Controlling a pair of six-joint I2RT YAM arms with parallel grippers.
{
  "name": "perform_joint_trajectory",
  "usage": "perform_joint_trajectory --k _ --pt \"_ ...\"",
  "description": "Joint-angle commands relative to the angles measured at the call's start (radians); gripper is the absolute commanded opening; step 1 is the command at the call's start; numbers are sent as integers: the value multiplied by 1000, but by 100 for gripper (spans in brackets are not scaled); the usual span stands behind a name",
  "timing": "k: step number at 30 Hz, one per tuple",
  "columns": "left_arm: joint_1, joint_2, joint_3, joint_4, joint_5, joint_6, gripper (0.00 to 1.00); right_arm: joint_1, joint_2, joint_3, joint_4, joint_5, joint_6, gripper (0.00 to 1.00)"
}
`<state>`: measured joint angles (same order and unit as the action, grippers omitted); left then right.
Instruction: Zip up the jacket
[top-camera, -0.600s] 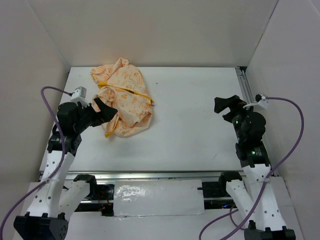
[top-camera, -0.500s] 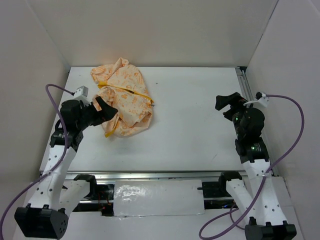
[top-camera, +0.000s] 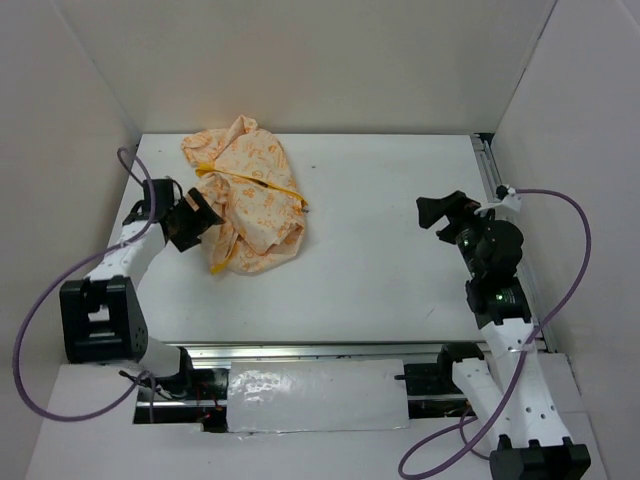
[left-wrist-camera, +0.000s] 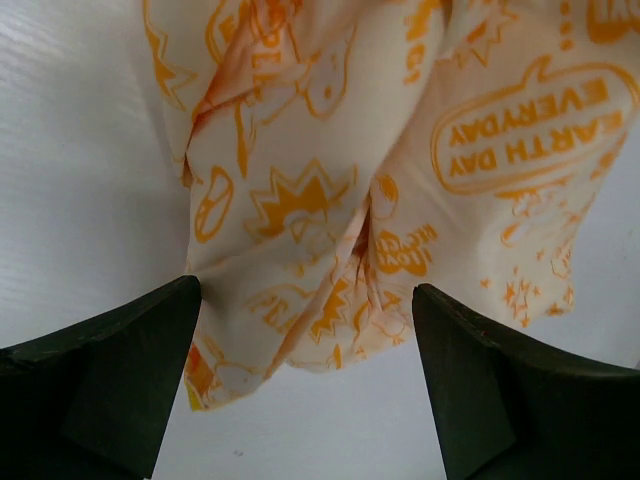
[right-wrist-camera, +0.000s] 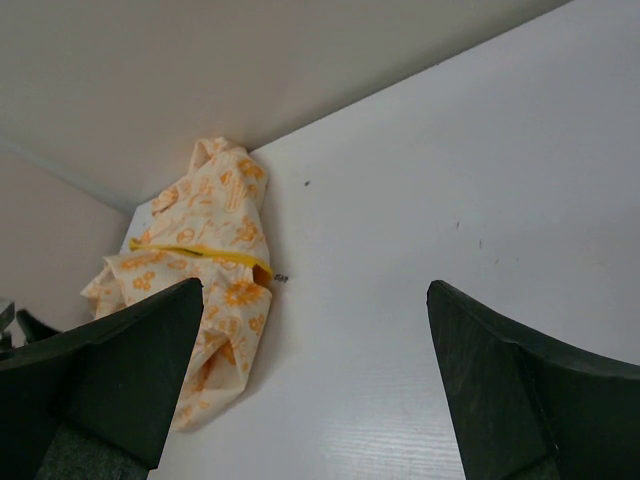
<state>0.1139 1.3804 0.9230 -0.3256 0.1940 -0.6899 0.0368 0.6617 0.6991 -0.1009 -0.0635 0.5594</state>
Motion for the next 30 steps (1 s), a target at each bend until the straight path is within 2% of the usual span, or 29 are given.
perform_joint_trajectory --k 1,3,4,5,6,9,14,16,17,19,20,21,22,23,24,25,27,28,30 --pt "-28 139 118 -18 -80 -56 96 8 22 -27 81 -96 -36 100" --pt "-54 201 173 -30 -99 -53 72 11 68 -27 69 -113 -41 100" --pt "-66 259 198 -55 -103 -50 35 9 82 -26 55 -117 -39 100" --pt "-78 279 221 -79 -102 -45 14 9 108 -17 52 -133 -42 100" --pt "-104 293 270 -98 -106 -49 0 11 122 -13 50 -140 -38 100" --pt "-210 252 316 -98 -88 6 0 26 188 16 35 -215 -65 100" --pt "-397 -59 310 -14 -4 134 0 124 295 83 -36 -75 -81 100" --pt "-477 -206 251 68 129 173 0 132 303 68 -26 -68 -61 100" --pt "-572 -286 194 136 254 209 0 132 302 57 -19 -58 -46 100" --pt "-601 -335 148 174 359 243 0 132 297 54 -23 -29 -24 100" --pt "-664 -348 105 190 407 256 1 130 291 51 -31 -6 -12 100" --pt "-699 -354 91 200 459 268 9 129 285 50 -46 17 -1 100" --pt "-764 -333 68 200 485 304 54 124 264 59 -80 92 32 100" --pt "-796 -333 60 200 486 305 54 124 263 59 -80 93 33 100" --pt "-830 -314 59 198 486 308 68 118 257 63 -117 109 40 100" --pt "-864 -263 65 179 483 340 99 112 253 82 -144 154 69 100" --pt "-957 -183 112 131 399 342 99 100 254 112 -218 195 108 100" --pt "-977 -166 135 56 258 328 99 97 263 123 -245 215 120 100" --pt "-1002 -161 175 13 145 299 99 91 272 132 -285 222 122 100"
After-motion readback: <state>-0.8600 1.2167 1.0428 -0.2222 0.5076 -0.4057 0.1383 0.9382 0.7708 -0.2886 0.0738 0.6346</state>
